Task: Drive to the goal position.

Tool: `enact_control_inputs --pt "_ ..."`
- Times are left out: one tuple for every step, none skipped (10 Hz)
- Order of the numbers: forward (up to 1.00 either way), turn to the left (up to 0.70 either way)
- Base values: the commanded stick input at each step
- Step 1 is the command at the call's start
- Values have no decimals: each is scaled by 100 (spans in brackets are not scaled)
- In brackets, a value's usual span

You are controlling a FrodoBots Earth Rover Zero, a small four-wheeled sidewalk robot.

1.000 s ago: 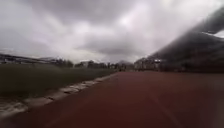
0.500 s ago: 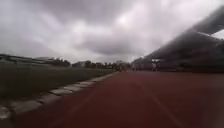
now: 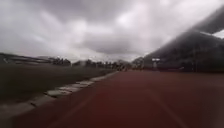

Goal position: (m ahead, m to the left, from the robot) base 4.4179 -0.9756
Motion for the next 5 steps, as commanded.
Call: enact_control_inputs --pt "50 2" --pt "50 2" --pt "50 2" --pt "50 -8" --pt "50 -35"
